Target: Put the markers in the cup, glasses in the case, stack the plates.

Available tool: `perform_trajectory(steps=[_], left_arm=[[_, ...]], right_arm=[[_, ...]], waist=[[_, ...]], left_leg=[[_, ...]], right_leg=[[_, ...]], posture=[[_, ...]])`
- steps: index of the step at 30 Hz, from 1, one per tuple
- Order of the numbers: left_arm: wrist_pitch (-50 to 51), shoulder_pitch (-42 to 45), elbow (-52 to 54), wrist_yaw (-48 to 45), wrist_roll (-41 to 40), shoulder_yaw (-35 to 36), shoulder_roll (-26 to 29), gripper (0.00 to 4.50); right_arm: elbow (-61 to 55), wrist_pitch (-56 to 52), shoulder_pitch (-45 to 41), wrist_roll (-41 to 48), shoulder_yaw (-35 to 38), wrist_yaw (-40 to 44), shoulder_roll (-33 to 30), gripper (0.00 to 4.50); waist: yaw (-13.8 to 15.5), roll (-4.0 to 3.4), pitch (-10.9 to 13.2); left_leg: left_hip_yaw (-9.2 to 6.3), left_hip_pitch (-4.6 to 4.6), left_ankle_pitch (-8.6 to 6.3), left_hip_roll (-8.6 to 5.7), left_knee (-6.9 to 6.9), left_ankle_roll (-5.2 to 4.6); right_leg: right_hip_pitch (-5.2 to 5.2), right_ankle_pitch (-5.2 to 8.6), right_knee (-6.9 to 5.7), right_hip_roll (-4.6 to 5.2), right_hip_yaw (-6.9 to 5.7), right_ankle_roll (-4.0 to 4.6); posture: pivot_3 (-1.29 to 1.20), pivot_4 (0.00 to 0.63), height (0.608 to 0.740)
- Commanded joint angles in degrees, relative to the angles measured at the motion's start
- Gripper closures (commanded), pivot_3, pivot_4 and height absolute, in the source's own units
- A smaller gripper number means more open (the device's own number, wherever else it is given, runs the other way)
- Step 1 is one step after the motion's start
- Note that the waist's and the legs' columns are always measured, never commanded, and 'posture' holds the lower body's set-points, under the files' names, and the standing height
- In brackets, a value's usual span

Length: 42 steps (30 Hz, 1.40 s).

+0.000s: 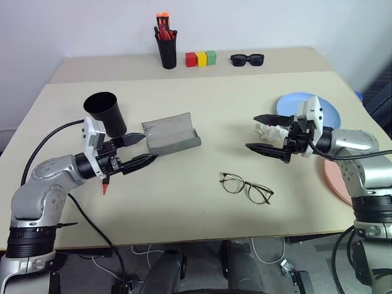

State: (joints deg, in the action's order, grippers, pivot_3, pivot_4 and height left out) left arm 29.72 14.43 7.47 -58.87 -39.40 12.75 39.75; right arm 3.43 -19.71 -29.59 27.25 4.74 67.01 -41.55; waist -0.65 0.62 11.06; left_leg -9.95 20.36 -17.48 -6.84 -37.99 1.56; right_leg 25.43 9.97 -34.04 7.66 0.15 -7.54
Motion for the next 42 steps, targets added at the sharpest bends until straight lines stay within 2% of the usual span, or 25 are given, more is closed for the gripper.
perform_trajectory(steps=[1, 6, 11, 17, 20, 23, 25, 29, 31, 37, 42], left_arm=[[-0.40, -0.70, 1.48, 2.11, 0.50, 1.51, 0.06, 0.00], [-1.04, -0.12, 0.11, 4.68, 2.30, 1.45, 0.15, 0.00], [-0.17, -0.56, -0.47, 8.69, 3.58, 5.00, 2.39, 0.00], [12.74, -5.82, -2.16, 9.19, 2.03, 11.17, 13.26, 0.00], [11.45, -10.30, -4.32, 8.99, 4.48, 14.54, 15.65, 0.00], [11.16, -12.98, -4.93, 10.77, 7.85, 14.61, 17.25, 0.00], [10.53, -13.73, -7.83, 8.82, 10.20, 12.20, 19.48, 0.00], [11.08, -9.42, -14.31, 8.55, 13.38, 7.57, 21.08, 0.00], [13.84, -5.10, -16.90, 9.90, 14.67, 4.94, 21.12, 0.00], [13.70, 6.30, -29.15, 7.09, 18.36, -1.74, 20.64, 0.00], [9.01, 14.58, -39.48, 2.71, 23.27, -8.55, 19.26, 0.00]], right_arm=[[-3.54, -0.56, 0.37, 0.86, 0.89, -1.12, 0.08, 0.04], [-5.64, -1.50, 2.16, 1.21, 1.56, -1.62, -0.71, 0.04], [-6.79, -1.62, 1.85, 1.00, 0.74, -3.24, 0.67, 0.04], [-9.25, -1.55, 2.46, 0.54, -1.15, -5.02, 3.04, 0.04], [-12.54, -2.87, 3.06, 0.73, -2.77, -6.39, 4.27, 0.04], [-14.31, -4.57, 2.70, 1.97, -2.74, -6.77, 4.54, 0.04], [-15.99, -5.40, 3.28, 2.87, -2.70, -7.40, 4.91, 0.04], [-19.59, -6.55, 4.89, 3.72, -2.97, -9.18, 5.46, 0.04], [-20.22, -6.86, 5.28, 4.04, -2.65, -9.81, 5.40, 0.04], [-22.82, -7.77, 7.97, 4.98, -1.30, -11.03, 4.19, 0.04], [-23.96, -8.32, 9.13, 5.51, -0.88, -12.00, 3.88, 0.04]], waist=[[0.07, 0.00, 0.00], [0.15, 0.00, 0.00], [-0.06, 0.00, 0.00], [-0.17, -0.02, 0.02], [-0.10, -0.05, 0.03], [0.13, -0.05, 0.04], [0.27, -0.01, 0.05], [0.34, -0.02, 0.05], [0.38, 0.00, 0.04], [-0.12, 0.01, 0.04], [-0.11, 0.01, 0.04]], left_leg=[[0.01, 0.00, 0.00, 0.00, 0.00, 0.00], [0.00, 0.00, 0.00, 0.00, 0.00, 0.00], [0.01, 0.00, 0.00, 0.01, 0.00, 0.00], [0.08, -0.01, -0.06, 0.10, 0.03, 0.00], [0.08, -0.01, -0.07, 0.10, 0.03, -0.01], [0.09, 0.00, -0.07, 0.10, 0.03, 0.00], [0.06, 0.01, -0.07, 0.10, 0.02, 0.00], [0.06, -0.01, -0.07, 0.12, 0.03, 0.00], [0.08, -0.01, -0.07, 0.11, 0.02, 0.00], [0.08, -0.01, -0.08, 0.10, 0.04, 0.01], [0.13, -0.02, -0.09, 0.12, 0.04, 0.01]], right_leg=[[0.00, 0.00, -0.01, 0.00, 0.01, 0.00], [0.00, 0.00, 0.00, 0.00, 0.01, 0.00], [0.02, -0.01, -0.01, -0.01, 0.01, 0.00], [0.09, 0.01, -0.04, -0.11, 0.06, 0.01], [0.09, 0.01, -0.04, -0.11, 0.08, 0.01], [0.09, 0.00, -0.03, -0.11, 0.08, 0.01], [0.08, 0.00, -0.04, -0.11, 0.07, 0.01], [0.07, 0.01, -0.06, -0.13, 0.06, 0.00], [0.07, 0.00, -0.05, -0.11, 0.06, 0.00], [0.10, 0.00, -0.05, -0.12, 0.06, 0.01], [0.13, 0.00, -0.07, -0.13, 0.07, 0.00]], posture=[[0.00, 0.150, 0.740], [0.00, 0.150, 0.740], [0.00, 0.150, 0.740], [0.00, 0.150, 0.740], [0.00, 0.150, 0.740], [0.00, 0.150, 0.740], [0.00, 0.150, 0.740], [0.00, 0.150, 0.740], [0.00, 0.150, 0.740], [0.00, 0.150, 0.740], [0.00, 0.150, 0.740]])
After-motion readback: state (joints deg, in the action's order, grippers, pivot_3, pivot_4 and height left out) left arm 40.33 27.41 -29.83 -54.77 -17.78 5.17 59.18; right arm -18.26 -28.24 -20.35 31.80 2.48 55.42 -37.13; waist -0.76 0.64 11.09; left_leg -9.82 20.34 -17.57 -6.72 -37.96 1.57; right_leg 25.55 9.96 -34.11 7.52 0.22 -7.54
